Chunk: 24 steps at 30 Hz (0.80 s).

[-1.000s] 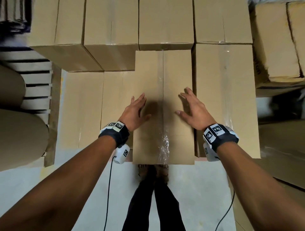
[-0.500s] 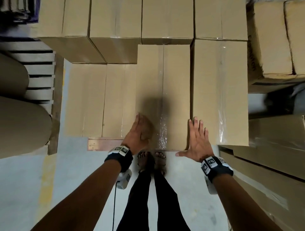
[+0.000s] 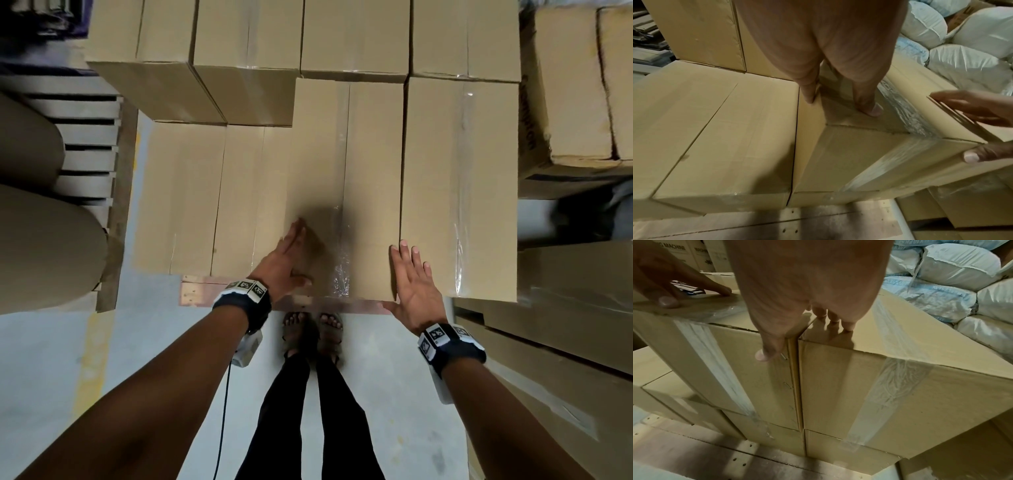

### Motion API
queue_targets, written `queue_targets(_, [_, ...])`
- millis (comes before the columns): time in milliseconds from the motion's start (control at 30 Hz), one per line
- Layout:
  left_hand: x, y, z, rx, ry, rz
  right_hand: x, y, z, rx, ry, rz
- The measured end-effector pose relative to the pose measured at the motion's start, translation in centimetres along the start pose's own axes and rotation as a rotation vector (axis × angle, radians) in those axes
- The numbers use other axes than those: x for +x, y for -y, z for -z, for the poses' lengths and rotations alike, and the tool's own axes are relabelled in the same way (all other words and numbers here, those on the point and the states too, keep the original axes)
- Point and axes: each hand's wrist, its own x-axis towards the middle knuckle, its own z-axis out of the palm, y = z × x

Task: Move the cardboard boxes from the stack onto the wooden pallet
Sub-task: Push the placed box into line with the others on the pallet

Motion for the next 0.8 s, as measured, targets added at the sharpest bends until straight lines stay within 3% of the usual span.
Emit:
queue_targets(367, [1.8,0.6,1.1,0.033,-0.001,0.008,0.0,0.4,-0.6,-0.034,-0.064,-0.002])
queue_targets(600, [2.2,0.5,2.1,0.116,0.090,0.012,0.1,1.2,-0.9,-0.062,-0.025,-0.030])
queue_targets(800, [0.8,-2.7,2.9,0.237,0.131,0.127,-0.1,1.4,0.2,0.005,0.023,-0.051])
